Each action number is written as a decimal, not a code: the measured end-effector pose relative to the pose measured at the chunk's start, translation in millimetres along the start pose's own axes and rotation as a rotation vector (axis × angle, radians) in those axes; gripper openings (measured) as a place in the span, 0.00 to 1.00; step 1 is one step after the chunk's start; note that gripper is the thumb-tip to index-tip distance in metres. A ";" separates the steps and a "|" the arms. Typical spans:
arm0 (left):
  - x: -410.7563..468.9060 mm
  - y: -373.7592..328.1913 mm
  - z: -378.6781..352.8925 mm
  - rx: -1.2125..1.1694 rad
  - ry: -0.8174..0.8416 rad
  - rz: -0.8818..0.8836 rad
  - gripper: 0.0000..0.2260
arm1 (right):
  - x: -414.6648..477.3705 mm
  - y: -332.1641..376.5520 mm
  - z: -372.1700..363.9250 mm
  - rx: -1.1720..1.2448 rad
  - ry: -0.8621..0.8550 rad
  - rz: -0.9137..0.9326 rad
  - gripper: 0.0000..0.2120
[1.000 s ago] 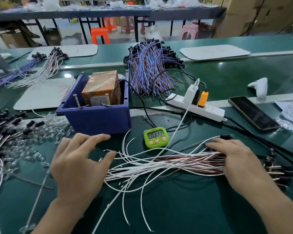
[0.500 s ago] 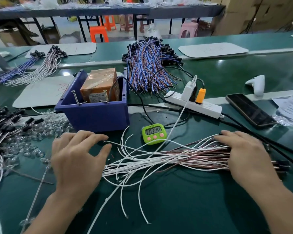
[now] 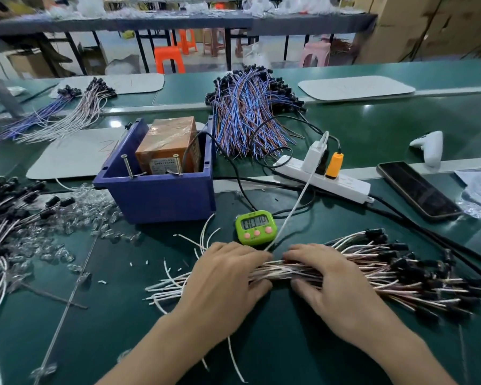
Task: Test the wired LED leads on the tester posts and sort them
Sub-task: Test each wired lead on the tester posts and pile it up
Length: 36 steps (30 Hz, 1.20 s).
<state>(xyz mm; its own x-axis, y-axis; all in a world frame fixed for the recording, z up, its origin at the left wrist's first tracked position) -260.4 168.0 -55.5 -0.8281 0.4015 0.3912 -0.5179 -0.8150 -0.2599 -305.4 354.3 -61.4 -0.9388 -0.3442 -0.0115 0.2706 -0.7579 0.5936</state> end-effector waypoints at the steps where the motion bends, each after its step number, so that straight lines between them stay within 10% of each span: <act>1: -2.2 4.6 0.2 -0.019 -0.019 -0.001 0.14 | 0.4 -3.6 -1.0 0.043 -0.021 0.007 0.19; 15: -47.5 32.4 28.9 -0.192 -0.060 0.231 0.19 | -0.5 14.8 -7.2 -0.096 -0.105 0.012 0.17; 21: -79.9 64.2 78.4 -0.133 -0.113 0.445 0.06 | 10.5 108.3 -33.1 -0.048 0.024 0.177 0.12; 36: -229.3 177.4 188.0 0.463 -0.313 0.954 0.19 | 80.1 330.6 -202.7 -0.153 0.390 0.374 0.20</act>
<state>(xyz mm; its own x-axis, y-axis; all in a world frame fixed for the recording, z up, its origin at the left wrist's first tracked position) -122.1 -147.2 -25.3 -0.7199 -0.5452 0.4296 0.4889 -0.8376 -0.2437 -247.9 -36.2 -29.1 -0.6323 -0.7626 -0.1366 0.6253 -0.6065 0.4911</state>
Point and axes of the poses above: each hand's wrist, its own x-axis towards the middle knuckle, its own z-axis out of the back of the hand, y = z × x, the point moved 3 cm from there along x, towards the middle knuckle, and after that the axes turned 15 degrees about -z, right-handed, at the moved point
